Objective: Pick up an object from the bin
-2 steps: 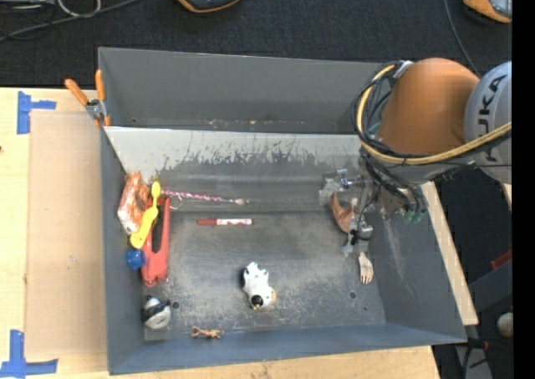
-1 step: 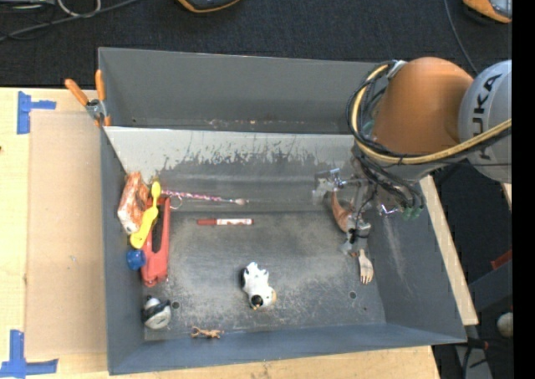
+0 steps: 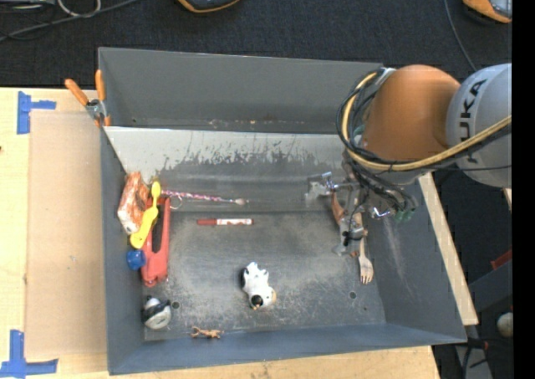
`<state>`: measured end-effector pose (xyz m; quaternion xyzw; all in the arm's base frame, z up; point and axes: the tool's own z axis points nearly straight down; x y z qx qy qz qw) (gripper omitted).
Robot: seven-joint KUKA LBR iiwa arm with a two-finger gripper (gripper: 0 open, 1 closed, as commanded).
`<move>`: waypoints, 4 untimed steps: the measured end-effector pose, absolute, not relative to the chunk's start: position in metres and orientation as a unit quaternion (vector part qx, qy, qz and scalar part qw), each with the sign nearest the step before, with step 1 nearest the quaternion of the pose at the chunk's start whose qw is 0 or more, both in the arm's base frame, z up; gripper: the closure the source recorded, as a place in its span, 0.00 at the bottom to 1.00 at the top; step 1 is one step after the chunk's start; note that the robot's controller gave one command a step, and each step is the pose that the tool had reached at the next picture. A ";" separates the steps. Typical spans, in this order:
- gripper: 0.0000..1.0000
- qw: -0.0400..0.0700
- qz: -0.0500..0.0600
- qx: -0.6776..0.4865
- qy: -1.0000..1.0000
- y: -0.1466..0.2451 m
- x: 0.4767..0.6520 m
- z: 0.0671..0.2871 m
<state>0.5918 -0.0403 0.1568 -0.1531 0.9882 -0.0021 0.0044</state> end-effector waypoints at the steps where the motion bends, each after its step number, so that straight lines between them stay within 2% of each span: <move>1: 0.00 -0.003 0.001 -0.198 0.980 0.001 0.553 0.172; 2: 0.00 0.005 0.000 -0.194 0.981 0.022 0.563 0.145; 3: 0.00 -0.002 0.001 -0.223 0.975 0.065 0.541 0.145; 4: 0.00 0.004 0.000 -0.195 0.981 0.077 0.520 0.127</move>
Offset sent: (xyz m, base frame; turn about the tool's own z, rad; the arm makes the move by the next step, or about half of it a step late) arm -0.0175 0.0840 -0.0868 -0.0584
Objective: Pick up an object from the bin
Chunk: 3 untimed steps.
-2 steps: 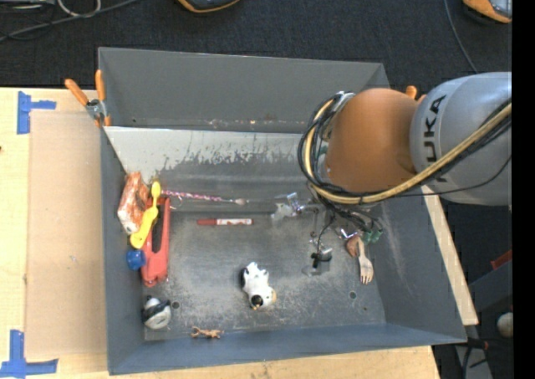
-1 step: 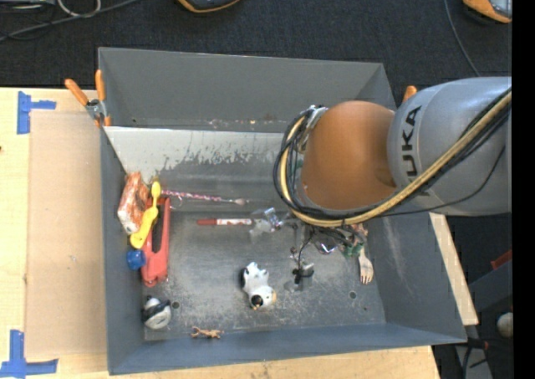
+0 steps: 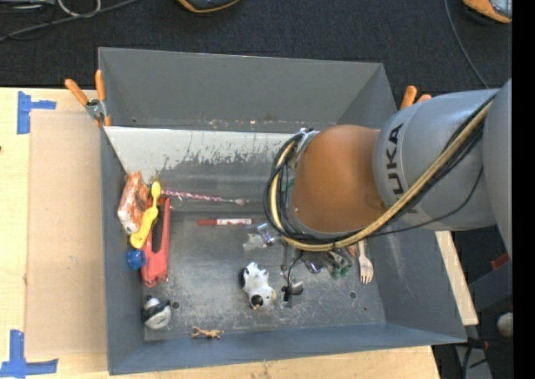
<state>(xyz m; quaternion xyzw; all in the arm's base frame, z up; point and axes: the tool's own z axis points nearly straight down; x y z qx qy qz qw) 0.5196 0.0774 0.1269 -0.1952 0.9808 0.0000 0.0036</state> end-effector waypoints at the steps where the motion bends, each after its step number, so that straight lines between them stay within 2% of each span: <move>1: 0.00 0.001 0.001 -0.199 0.980 0.082 0.518 0.104; 2: 0.00 0.002 0.001 -0.166 0.986 0.081 0.508 0.084; 3: 1.00 0.004 0.001 -0.145 0.989 0.072 0.523 0.075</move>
Offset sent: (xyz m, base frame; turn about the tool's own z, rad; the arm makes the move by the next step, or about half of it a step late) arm -0.0192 0.0031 -0.0569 0.0927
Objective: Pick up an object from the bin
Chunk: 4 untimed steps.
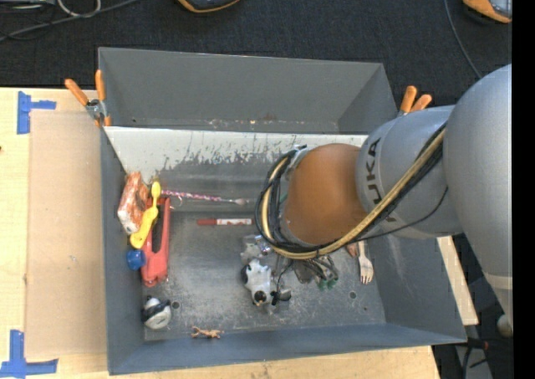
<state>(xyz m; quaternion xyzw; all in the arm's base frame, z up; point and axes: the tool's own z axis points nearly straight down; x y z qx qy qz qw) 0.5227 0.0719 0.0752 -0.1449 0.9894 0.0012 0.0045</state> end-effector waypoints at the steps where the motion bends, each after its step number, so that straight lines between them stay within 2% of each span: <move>1: 1.00 0.004 0.001 -0.145 0.989 0.072 0.523 0.075; 2: 1.00 -0.002 0.002 -0.149 0.989 0.070 0.520 0.092; 3: 1.00 0.001 0.002 -0.149 0.989 0.061 0.503 0.099; 4: 1.00 -0.002 0.002 -0.153 0.988 0.065 0.507 0.152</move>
Offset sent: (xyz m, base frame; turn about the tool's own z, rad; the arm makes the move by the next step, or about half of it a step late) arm 0.0098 -0.0194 0.2239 -0.0763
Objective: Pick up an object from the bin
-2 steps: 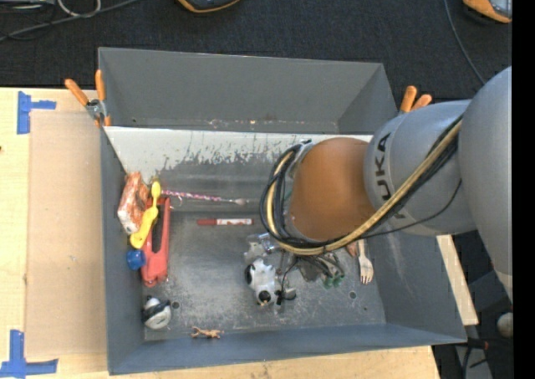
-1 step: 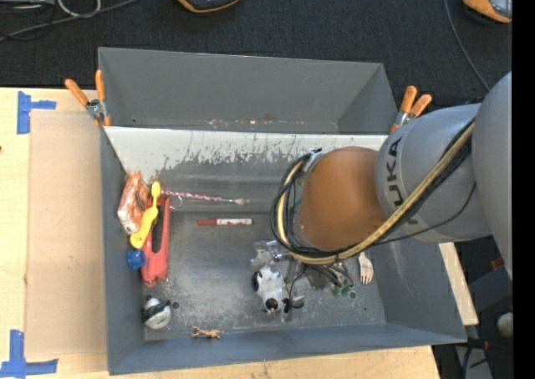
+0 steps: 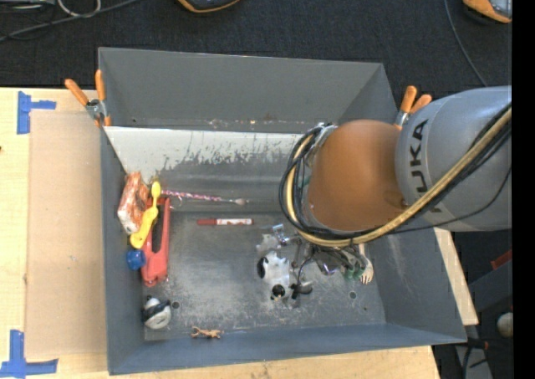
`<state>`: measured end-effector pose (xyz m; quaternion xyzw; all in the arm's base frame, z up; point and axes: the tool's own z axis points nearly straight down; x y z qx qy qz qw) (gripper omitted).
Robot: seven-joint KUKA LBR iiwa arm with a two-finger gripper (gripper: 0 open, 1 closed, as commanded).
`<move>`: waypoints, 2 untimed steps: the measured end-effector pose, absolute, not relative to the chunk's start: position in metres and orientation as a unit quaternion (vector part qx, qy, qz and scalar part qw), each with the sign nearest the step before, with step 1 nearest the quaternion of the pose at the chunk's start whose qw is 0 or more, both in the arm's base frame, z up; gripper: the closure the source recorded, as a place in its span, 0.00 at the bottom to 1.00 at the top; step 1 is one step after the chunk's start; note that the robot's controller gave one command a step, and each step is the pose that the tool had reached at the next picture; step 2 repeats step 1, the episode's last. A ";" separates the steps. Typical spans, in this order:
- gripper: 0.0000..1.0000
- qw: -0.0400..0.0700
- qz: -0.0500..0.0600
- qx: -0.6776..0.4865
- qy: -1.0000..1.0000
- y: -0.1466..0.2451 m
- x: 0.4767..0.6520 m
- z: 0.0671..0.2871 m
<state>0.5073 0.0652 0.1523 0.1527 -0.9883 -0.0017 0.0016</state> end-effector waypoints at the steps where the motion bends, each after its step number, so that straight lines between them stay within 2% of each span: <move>1: 1.00 0.006 -0.002 0.181 -0.983 0.055 0.515 0.242; 2: 1.00 0.006 -0.002 0.181 -0.983 0.055 0.515 0.242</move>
Offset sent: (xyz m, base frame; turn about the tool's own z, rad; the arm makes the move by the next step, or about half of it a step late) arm 0.0091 -0.0242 0.1719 -0.0463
